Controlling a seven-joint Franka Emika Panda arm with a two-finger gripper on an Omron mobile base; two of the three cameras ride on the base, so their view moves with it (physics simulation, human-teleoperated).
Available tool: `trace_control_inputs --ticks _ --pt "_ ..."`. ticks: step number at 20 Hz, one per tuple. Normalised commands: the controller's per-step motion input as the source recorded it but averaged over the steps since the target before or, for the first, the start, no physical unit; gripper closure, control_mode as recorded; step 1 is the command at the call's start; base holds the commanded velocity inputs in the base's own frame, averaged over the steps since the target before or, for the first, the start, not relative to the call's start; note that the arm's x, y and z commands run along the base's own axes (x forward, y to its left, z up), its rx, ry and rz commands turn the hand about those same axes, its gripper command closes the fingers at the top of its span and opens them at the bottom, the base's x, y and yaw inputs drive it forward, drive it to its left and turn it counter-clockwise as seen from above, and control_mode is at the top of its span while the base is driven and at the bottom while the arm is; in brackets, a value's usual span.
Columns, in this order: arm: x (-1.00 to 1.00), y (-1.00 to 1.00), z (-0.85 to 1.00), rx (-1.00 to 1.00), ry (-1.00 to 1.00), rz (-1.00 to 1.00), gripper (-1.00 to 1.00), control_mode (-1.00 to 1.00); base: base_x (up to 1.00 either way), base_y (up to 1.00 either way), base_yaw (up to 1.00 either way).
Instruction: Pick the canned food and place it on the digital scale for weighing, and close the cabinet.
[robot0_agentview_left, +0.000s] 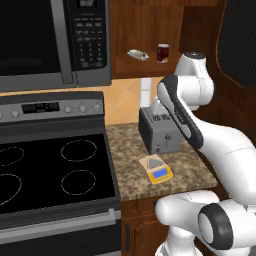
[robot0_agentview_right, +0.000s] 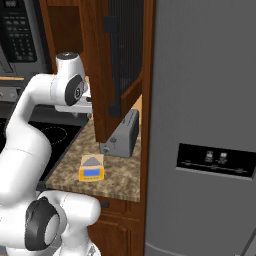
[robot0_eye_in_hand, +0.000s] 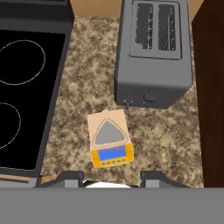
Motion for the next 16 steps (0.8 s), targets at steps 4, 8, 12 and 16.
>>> trace_control_inputs --ticks 4,8,12,16 --pt "-0.77 -0.01 0.0 0.0 -0.16 0.01 -1.0 -1.0 0.0 0.0 0.0" --pt "-0.74 0.02 0.44 0.0 -0.55 -0.01 -1.0 -1.0 0.0 0.0 0.0" --pt "-0.34 -0.01 0.68 0.0 -0.28 -0.09 -1.0 -1.0 0.0 0.0 0.0" --pt "-0.12 -0.11 0.64 0.0 -0.14 -0.02 -1.0 -1.0 0.0 0.0 0.0"
